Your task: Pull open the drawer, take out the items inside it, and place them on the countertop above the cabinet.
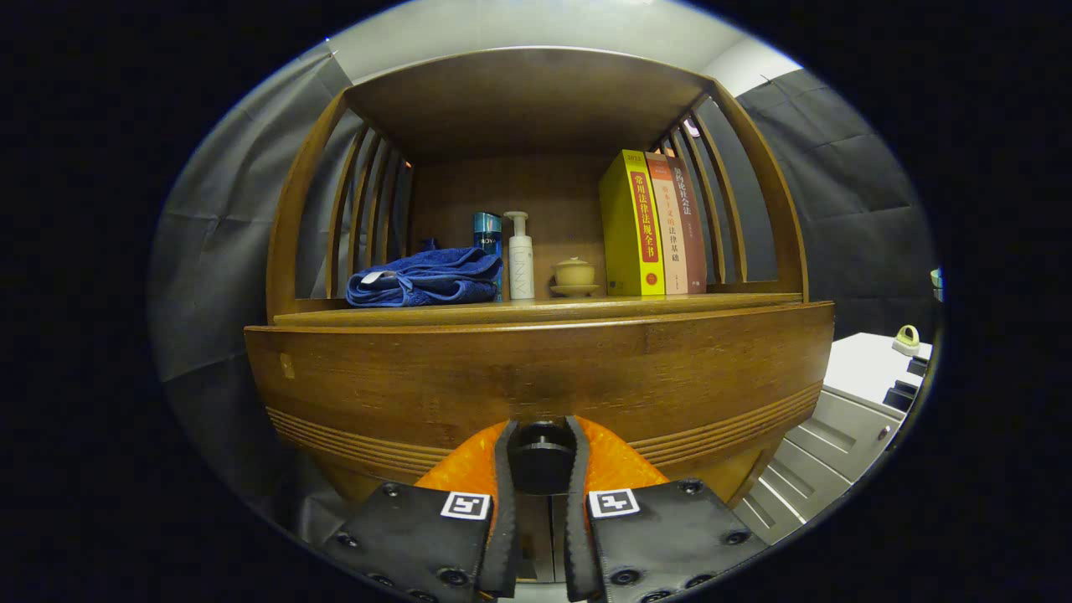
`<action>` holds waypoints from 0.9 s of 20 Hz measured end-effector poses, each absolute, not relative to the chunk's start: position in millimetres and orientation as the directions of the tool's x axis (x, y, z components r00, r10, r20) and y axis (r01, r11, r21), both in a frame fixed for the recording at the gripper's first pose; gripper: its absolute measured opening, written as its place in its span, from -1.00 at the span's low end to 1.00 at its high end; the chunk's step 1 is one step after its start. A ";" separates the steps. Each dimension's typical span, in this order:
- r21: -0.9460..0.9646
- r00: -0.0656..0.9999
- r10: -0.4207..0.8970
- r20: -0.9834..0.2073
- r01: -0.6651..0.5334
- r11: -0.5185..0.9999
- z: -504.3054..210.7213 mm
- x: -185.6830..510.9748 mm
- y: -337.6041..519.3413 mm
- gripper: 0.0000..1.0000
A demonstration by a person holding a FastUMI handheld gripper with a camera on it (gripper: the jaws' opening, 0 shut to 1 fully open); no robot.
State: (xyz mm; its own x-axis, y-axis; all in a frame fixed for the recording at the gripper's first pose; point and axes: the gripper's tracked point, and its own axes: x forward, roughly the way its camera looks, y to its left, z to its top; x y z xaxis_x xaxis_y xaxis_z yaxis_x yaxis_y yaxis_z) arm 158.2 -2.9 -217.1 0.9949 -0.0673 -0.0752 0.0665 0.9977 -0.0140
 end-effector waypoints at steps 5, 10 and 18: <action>-0.005 0.993 -0.071 -0.099 0.071 0.997 -215.7 123.1 -1.0 -0.41; -0.010 0.990 -0.079 -0.113 0.078 0.997 -213.9 81.0 2.8 -0.41; -0.001 0.989 -0.076 -0.126 0.077 0.997 -213.5 46.5 4.6 -0.42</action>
